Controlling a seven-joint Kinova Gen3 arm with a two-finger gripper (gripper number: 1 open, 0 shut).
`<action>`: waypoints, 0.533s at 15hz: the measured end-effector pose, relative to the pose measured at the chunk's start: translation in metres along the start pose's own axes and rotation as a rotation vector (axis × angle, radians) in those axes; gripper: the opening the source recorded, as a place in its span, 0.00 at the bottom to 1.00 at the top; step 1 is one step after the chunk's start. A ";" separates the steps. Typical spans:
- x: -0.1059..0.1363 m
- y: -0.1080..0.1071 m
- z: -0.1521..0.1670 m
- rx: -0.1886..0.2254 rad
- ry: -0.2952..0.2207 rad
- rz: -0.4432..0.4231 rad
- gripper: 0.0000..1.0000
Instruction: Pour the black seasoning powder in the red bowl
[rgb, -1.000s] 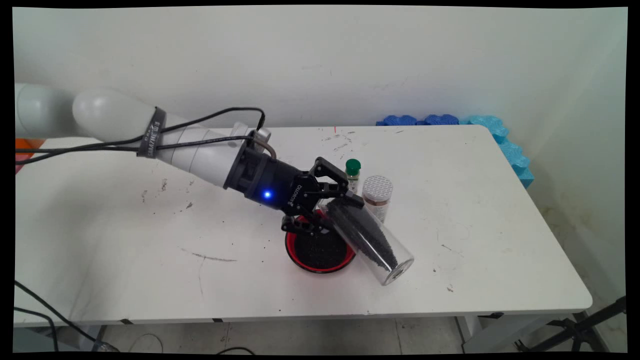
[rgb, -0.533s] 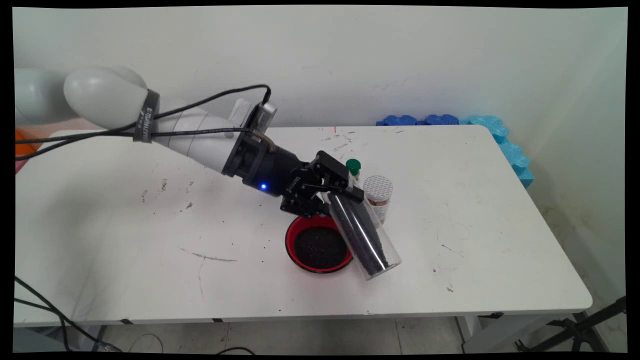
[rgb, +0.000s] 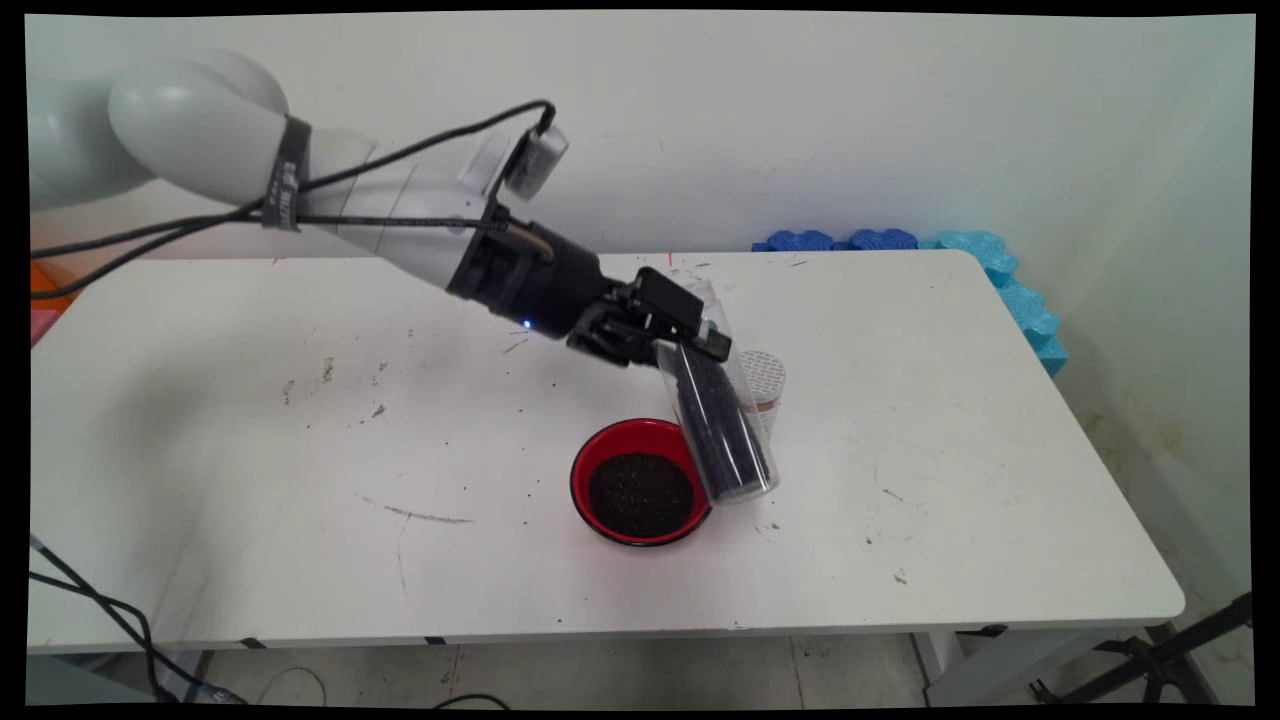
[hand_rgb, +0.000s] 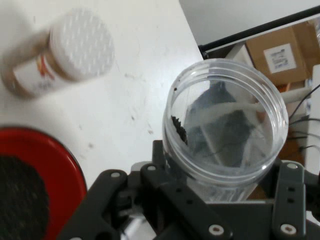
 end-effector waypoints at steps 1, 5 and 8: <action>0.004 0.003 -0.002 0.006 0.006 0.046 0.00; 0.014 0.015 -0.011 0.019 0.025 0.241 0.00; 0.023 0.024 -0.020 0.041 0.028 0.409 0.00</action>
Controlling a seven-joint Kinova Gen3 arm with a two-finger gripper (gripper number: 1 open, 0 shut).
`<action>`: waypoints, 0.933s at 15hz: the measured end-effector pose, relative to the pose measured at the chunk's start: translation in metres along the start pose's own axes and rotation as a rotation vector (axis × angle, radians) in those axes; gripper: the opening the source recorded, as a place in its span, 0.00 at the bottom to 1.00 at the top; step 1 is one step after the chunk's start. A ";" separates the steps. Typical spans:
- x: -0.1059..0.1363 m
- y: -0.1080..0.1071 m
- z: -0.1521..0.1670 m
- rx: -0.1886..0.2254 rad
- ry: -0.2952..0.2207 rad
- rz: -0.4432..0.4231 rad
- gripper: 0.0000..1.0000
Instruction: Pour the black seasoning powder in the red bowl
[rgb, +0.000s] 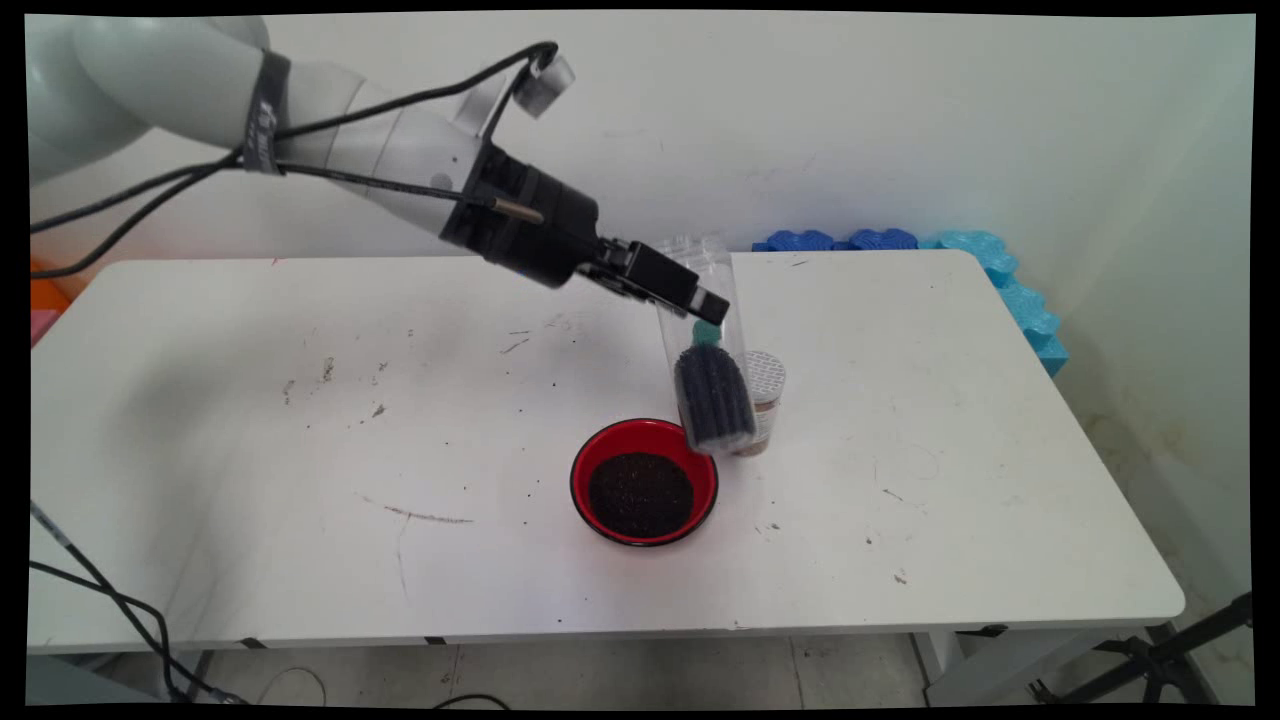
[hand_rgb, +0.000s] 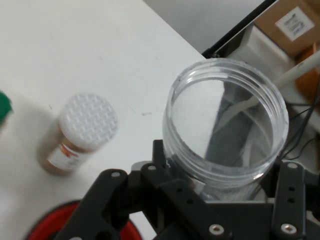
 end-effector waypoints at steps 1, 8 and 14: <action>0.004 0.001 -0.003 0.008 0.001 0.045 0.00; 0.026 0.001 -0.024 0.111 -0.009 0.278 0.00; 0.042 -0.002 -0.040 0.201 -0.016 0.465 0.00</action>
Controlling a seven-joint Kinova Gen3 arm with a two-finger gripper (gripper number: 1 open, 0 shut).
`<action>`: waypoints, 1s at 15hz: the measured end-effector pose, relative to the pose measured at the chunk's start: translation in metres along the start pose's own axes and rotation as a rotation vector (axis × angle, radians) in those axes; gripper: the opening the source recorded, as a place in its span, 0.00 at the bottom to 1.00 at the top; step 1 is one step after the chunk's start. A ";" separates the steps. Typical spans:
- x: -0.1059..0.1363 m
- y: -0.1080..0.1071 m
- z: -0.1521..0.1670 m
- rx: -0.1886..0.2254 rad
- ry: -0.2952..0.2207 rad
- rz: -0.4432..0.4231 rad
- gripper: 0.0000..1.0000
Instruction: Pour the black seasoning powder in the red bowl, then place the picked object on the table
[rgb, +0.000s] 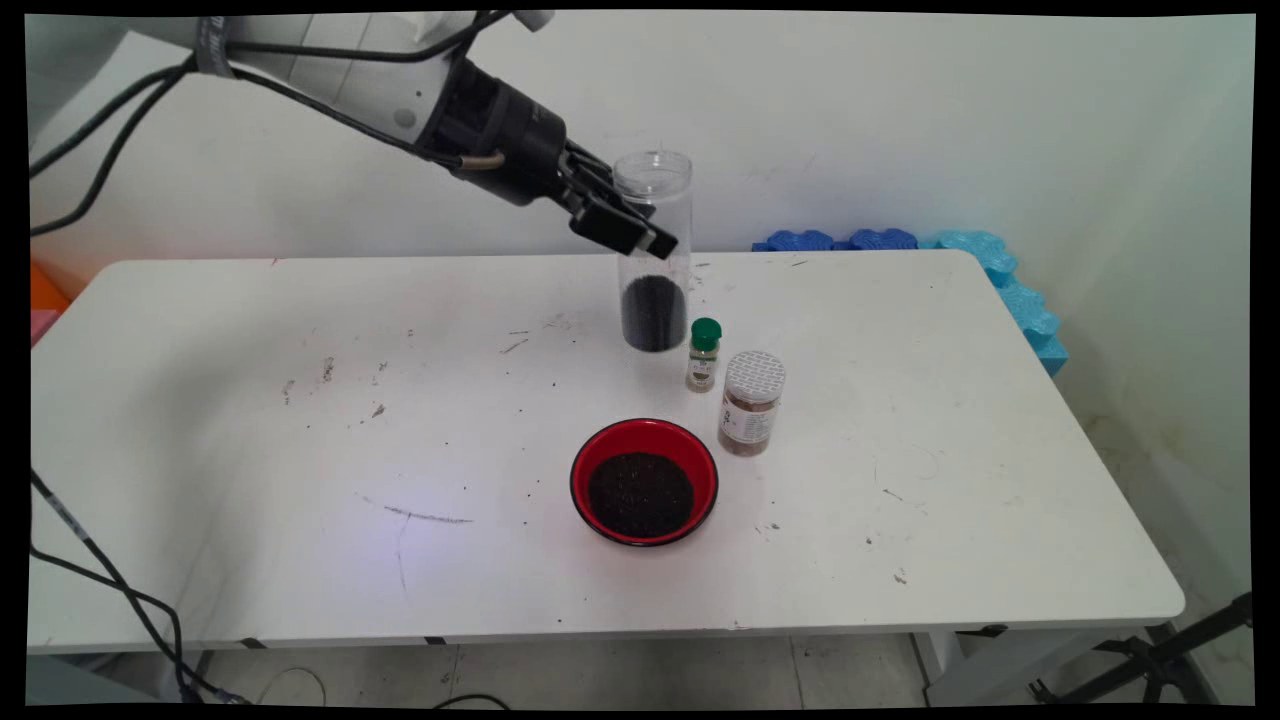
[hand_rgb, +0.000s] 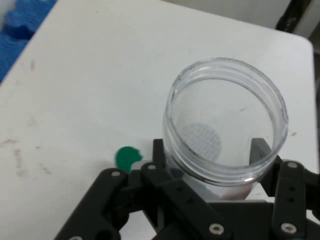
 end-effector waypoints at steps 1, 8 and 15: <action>0.000 -0.002 -0.001 0.009 0.000 0.011 0.00; -0.009 -0.013 -0.008 0.071 0.006 0.092 0.00; -0.026 -0.020 -0.002 0.108 0.016 0.066 0.00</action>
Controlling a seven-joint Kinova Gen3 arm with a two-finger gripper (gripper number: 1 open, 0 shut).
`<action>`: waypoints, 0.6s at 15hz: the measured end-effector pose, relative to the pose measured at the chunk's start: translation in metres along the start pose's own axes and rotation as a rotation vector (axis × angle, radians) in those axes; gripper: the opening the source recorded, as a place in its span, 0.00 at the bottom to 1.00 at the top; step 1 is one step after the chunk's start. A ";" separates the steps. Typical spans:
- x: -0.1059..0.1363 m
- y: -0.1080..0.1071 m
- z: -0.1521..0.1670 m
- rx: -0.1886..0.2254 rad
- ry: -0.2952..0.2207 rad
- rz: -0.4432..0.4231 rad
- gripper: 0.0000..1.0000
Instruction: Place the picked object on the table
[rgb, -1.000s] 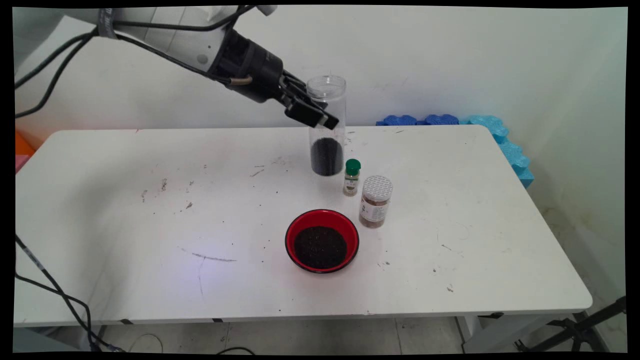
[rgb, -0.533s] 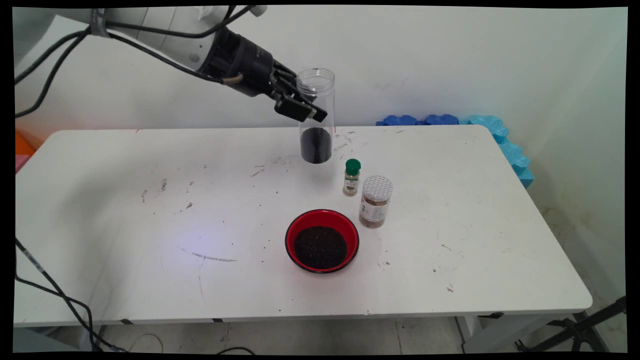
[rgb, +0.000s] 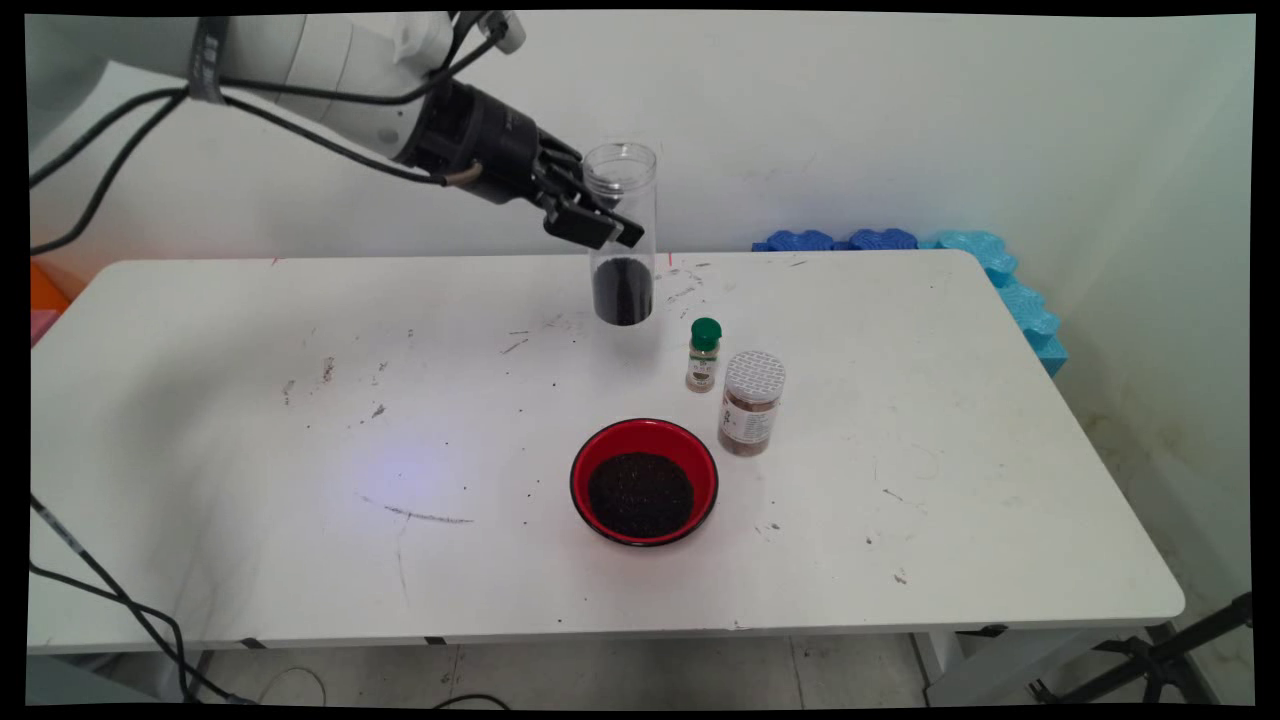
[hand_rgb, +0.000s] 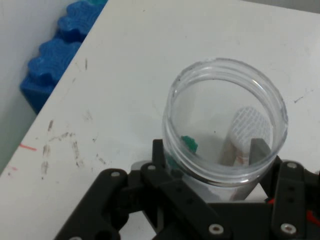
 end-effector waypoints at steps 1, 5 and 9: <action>-0.006 -0.001 0.003 0.004 0.003 -0.015 0.00; -0.035 -0.003 0.017 0.013 0.007 -0.054 0.00; -0.065 -0.004 0.032 0.025 0.006 -0.079 0.00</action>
